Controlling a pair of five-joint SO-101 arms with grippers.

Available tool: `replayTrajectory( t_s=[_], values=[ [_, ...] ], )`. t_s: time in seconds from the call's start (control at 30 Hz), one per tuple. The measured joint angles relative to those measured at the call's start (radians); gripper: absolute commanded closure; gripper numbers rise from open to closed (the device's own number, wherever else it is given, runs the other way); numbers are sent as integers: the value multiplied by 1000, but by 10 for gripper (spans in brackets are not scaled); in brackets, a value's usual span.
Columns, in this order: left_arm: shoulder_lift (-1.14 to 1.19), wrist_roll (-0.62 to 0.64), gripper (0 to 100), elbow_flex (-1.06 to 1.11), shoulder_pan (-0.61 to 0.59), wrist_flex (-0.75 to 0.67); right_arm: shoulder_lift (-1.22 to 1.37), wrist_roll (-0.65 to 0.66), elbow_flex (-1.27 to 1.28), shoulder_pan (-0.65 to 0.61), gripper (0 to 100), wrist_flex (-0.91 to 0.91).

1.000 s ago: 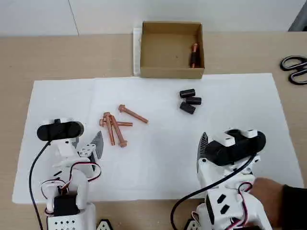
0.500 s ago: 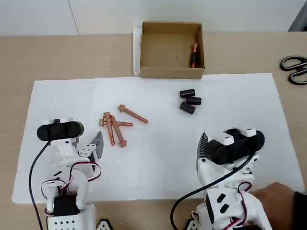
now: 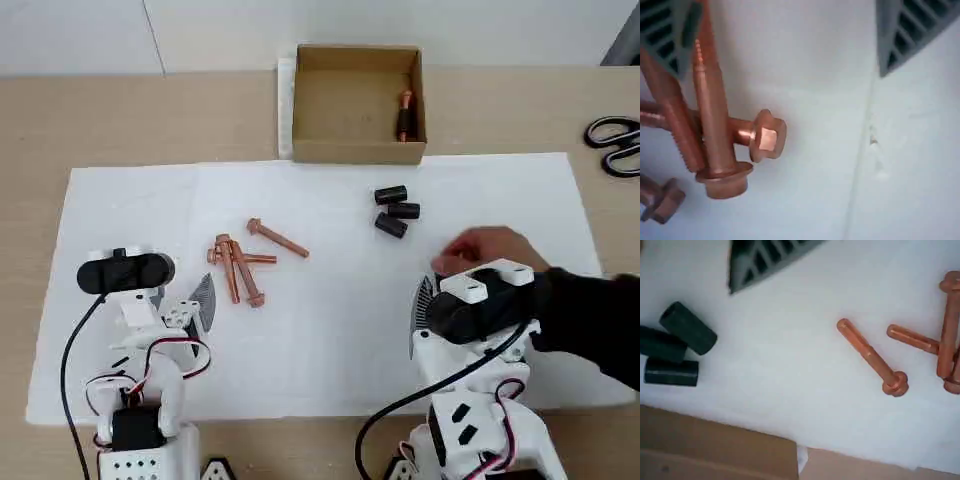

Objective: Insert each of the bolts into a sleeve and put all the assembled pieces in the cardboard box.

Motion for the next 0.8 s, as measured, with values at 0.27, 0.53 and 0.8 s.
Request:
replayTrajectory(
  t_s=[0.27, 0.53, 0.8],
  values=[
    [0, 0, 762, 0, 0, 0, 0, 0, 3, 0, 784, 0],
    [0, 0, 762, 0, 0, 0, 0, 0, 3, 0, 784, 0],
    [0, 0, 762, 0, 0, 0, 0, 0, 3, 0, 784, 86]
  ],
)
